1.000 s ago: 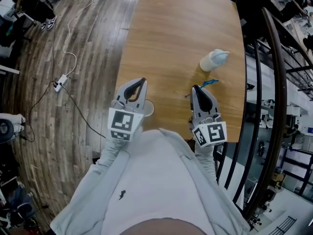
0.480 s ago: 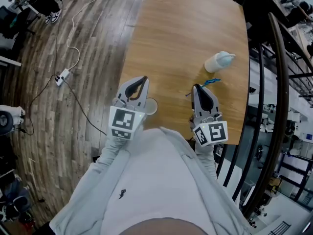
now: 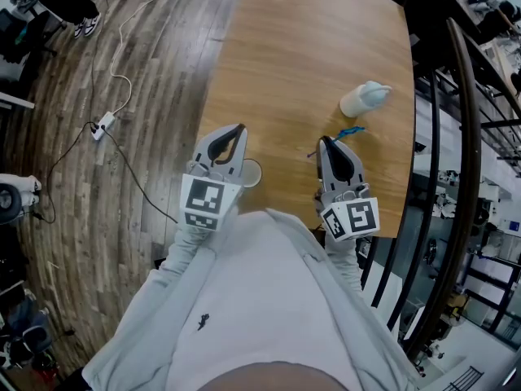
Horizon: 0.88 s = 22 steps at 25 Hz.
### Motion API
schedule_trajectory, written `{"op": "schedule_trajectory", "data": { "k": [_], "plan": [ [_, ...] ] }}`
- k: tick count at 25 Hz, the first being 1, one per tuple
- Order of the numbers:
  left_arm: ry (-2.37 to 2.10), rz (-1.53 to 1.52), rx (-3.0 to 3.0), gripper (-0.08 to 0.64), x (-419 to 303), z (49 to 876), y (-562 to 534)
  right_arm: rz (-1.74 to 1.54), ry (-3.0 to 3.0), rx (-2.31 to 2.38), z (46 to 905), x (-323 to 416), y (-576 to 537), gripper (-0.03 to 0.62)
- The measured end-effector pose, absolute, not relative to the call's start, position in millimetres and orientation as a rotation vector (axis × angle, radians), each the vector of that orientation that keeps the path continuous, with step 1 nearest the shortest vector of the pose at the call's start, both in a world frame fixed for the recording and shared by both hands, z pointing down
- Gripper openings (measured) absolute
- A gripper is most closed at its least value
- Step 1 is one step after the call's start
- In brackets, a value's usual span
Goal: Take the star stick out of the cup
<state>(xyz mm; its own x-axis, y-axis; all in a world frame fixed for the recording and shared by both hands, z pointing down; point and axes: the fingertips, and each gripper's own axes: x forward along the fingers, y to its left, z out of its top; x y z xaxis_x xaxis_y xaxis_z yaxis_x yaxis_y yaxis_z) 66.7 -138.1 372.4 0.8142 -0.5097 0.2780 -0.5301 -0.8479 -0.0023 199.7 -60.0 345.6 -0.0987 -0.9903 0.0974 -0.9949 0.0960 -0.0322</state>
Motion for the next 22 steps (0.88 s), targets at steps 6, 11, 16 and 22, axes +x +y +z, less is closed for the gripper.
{"op": "schedule_trajectory", "data": {
  "k": [6,11,16,22],
  "plan": [
    [-0.856,0.414,2.907,0.02,64,373,-138,0.177,-2.291,2.045,353,195,-62,0.029],
    [-0.881,0.413,2.888,0.02,59,377,-139,0.26,-2.334,1.99,368,181,-69,0.029],
    [-0.915,0.422,2.865,0.02,51,380,-141,0.304,-2.381,1.928,375,169,-77,0.029],
    [-0.947,0.424,2.846,0.02,43,382,-145,0.332,-2.41,1.891,379,163,-83,0.029]
  ]
}}
